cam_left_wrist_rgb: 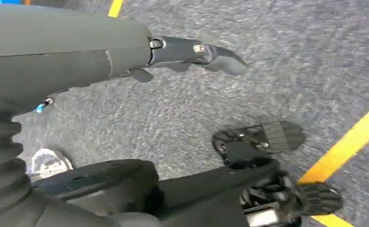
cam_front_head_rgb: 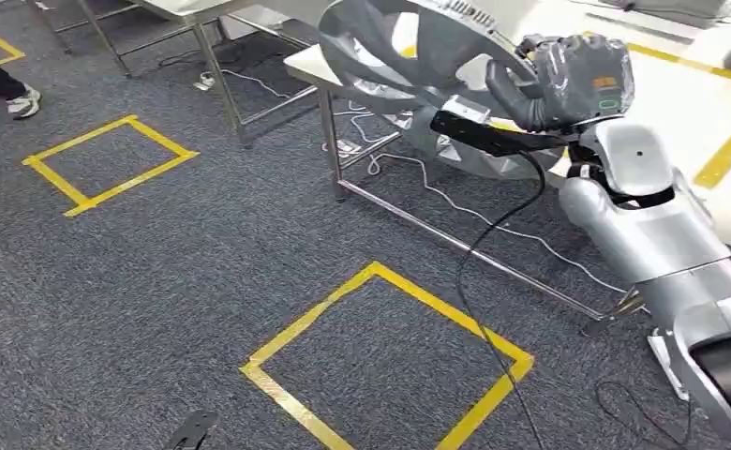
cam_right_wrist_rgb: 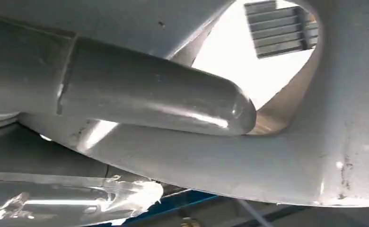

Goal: Take the parts from the cabinet and place them on the table.

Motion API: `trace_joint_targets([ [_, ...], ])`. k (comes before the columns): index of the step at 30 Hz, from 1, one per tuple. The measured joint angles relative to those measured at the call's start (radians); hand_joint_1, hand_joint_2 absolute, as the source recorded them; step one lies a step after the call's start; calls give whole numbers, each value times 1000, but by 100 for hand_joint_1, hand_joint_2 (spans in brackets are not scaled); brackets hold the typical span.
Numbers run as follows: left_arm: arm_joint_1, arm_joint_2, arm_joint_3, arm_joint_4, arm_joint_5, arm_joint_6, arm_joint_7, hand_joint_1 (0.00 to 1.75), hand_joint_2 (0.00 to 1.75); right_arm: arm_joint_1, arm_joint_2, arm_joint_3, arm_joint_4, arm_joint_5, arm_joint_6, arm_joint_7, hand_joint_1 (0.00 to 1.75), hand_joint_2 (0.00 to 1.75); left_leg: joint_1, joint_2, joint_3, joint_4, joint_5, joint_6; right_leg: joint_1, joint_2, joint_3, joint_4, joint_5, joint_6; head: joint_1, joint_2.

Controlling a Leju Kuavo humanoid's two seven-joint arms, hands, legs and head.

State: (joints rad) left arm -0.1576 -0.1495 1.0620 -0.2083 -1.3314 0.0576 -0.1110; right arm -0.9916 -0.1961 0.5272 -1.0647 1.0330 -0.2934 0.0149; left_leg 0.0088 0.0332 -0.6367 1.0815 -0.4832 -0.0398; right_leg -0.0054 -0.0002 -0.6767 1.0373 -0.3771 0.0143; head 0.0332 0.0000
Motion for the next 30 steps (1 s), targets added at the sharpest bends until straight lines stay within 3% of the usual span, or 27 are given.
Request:
trace_joint_targets([
  [2,2,0,0,0,0,-1,0,0,175,1,3,0,0,0,0,2,175,0,0,-22,-86,167,-70,-6,-3,24,-1,0,0,-5,-3,0],
  [3,3,0,0,0,0,-1,0,0,175,3,3,1,0,0,0,2,175,0,0,-24,-123,231,-86,-8,-3,36,-1,0,1,-5,-3,0],
  [4,3,0,0,0,0,-1,0,0,175,5,3,1,0,0,1,1,175,0,0,-25,-139,251,-80,-8,-3,50,-1,0,1,-5,-3,0],
  [5,3,0,0,0,0,-1,0,0,175,7,3,2,0,0,1,0,175,0,0,-26,-132,226,-50,-6,-4,64,0,0,2,-4,-3,0],
  [7,1,0,0,0,0,-1,0,0,175,4,4,2,0,0,1,0,175,0,4,-42,-64,82,37,-4,-9,91,0,1,5,2,-3,0],
  [8,1,0,0,0,0,-1,0,0,175,1,5,1,0,0,1,0,175,0,11,-82,-23,5,68,-7,-12,102,-2,2,6,6,-3,0],
  [9,1,-2,0,0,0,-1,0,0,175,-4,5,1,0,0,1,0,175,0,21,-139,1,-47,65,-9,-6,116,-12,11,5,16,-3,0],
  [10,0,-2,0,0,0,-2,0,0,175,-6,6,1,0,0,1,1,175,0,21,-130,-1,-49,60,-5,-10,128,-20,9,9,20,-3,0],
  [12,1,0,0,0,0,-2,0,0,175,-2,5,0,0,0,1,1,175,0,11,-110,1,-51,61,10,-19,151,-20,-5,19,38,-7,0],
  [13,0,0,0,0,-1,-2,0,0,175,-1,3,0,1,-1,1,1,175,0,15,-95,3,-57,67,19,-20,162,-24,-10,24,45,-5,0],
  [14,-2,1,0,0,-1,-2,0,0,175,2,2,0,1,-1,1,1,175,0,16,-78,4,-62,70,26,-17,133,-33,-1,16,45,-6,0],
  [15,-3,1,0,0,-1,-2,0,0,175,0,3,0,0,-1,1,1,175,0,15,-70,5,-64,71,34,-7,73,-49,36,-15,45,7,0],
  [16,-3,0,0,0,-1,-2,0,0,175,-2,4,1,0,-1,1,-1,175,0,12,-58,5,-64,71,36,-5,39,-79,110,-56,46,9,0],
  [18,1,1,0,0,-1,-2,0,0,175,0,4,1,0,-1,1,-1,175,0,8,-32,6,-63,69,39,-6,14,-150,276,-124,49,9,0],
  [19,1,1,0,0,-1,-3,0,0,175,1,4,1,1,-1,2,-1,175,0,8,-20,7,-63,68,40,-6,11,-166,310,-129,51,8,0],
  [20,1,0,0,0,-1,-3,0,0,175,2,4,1,3,0,2,0,175,0,8,-8,9,-63,66,41,-6,9,-156,297,-114,51,8,0],
  [22,0,-2,0,0,-1,-4,0,0,175,-1,4,1,5,2,2,0,175,0,8,16,16,-62,61,37,-5,-5,-67,140,-38,48,9,0],
  [23,0,-3,0,0,-1,-5,0,0,175,-4,4,1,5,3,2,0,175,0,7,27,21,-62,57,32,-3,-35,-11,43,-3,45,8,0],
  [24,0,-2,0,0,-1,-5,0,0,175,-8,4,0,6,4,1,0,175,0,0,35,23,-62,54,26,12,-72,15,4,-19,45,8,0],
  [25,0,-2,0,0,-1,-5,0,0,175,-10,10,1,6,5,1,0,175,0,-2,43,23,-59,52,21,9,-54,14,0,-10,32,5,0],
  [28,0,-2,0,0,-1,-6,0,0,175,-9,10,0,9,9,0,2,175,0,-1,73,33,-66,49,6,12,-19,6,1,-10,17,7,0],
  [29,-2,-2,0,0,-1,-6,0,0,175,-8,10,0,9,10,0,2,175,0,3,61,31,-63,40,-3,2,-8,12,-5,-4,8,6,0],
  [30,-2,-2,0,0,-1,-6,0,0,175,-9,10,0,9,10,0,3,175,0,4,23,21,-37,20,-6,-1,1,12,-7,-3,4,5,0],
])
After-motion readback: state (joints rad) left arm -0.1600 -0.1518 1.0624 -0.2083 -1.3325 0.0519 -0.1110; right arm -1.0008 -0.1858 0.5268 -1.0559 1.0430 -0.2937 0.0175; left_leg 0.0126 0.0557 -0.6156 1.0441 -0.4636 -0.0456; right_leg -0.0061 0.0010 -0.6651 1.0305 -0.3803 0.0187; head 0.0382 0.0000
